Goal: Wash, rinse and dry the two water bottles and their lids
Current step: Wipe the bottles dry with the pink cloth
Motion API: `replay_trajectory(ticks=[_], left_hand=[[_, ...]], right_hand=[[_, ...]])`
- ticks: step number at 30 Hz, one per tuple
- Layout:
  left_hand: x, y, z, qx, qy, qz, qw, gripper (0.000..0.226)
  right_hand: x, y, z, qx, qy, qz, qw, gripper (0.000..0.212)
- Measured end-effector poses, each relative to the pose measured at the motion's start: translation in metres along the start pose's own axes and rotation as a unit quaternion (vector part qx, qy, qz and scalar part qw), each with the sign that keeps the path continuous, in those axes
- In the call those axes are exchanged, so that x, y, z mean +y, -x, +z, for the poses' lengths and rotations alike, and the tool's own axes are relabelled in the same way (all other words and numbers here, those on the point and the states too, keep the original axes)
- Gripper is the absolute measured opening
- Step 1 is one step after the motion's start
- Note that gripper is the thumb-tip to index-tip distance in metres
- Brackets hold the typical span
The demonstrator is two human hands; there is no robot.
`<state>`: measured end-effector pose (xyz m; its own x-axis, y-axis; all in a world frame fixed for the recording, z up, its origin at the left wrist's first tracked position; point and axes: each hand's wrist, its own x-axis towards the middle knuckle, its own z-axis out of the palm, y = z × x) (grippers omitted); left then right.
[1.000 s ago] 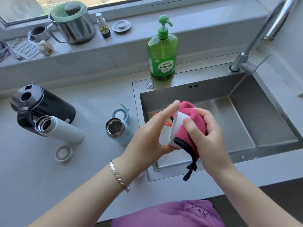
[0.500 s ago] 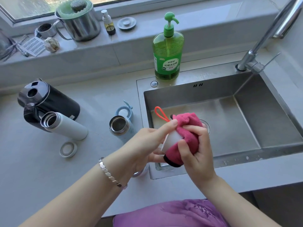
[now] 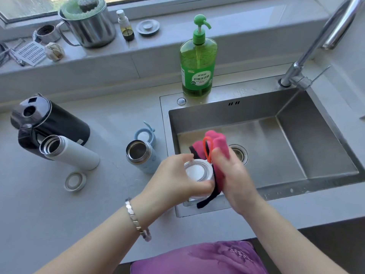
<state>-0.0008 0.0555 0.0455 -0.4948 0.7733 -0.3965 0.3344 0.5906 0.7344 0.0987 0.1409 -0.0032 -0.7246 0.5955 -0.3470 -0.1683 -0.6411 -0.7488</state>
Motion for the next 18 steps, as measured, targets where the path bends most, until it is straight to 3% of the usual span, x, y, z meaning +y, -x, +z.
replay_trajectory(ticks=[1,2,4,5,8,12,18], left_hand=[[0.003,0.0,0.001,-0.001,-0.033,0.029,0.999,0.03],[0.004,-0.001,0.003,-0.006,-0.058,0.048,0.997,0.051],[0.003,-0.001,0.005,-0.028,-0.068,0.032,0.997,0.097],[0.001,0.0,0.006,-0.035,-0.055,0.021,0.998,0.104],[-0.003,0.002,0.005,-0.045,-0.033,0.007,0.998,0.097],[-0.008,0.002,0.001,-0.032,-0.084,0.019,0.996,0.062],[-0.009,0.004,-0.013,0.013,-0.11,0.028,0.993,0.061]], right_hand=[[0.007,0.002,0.002,0.006,0.05,-0.024,0.998,0.024],[0.011,0.003,0.002,0.03,0.074,-0.045,0.996,0.021],[0.01,0.003,0.004,0.081,0.054,-0.044,0.994,0.014],[0.008,0.003,0.004,0.097,0.031,-0.032,0.994,0.013],[0.009,0.001,0.005,0.14,0.0,-0.014,0.99,0.02],[0.01,-0.003,0.013,0.202,-0.011,-0.031,0.979,0.011],[-0.003,-0.012,0.016,0.27,0.015,-0.085,0.959,0.007]])
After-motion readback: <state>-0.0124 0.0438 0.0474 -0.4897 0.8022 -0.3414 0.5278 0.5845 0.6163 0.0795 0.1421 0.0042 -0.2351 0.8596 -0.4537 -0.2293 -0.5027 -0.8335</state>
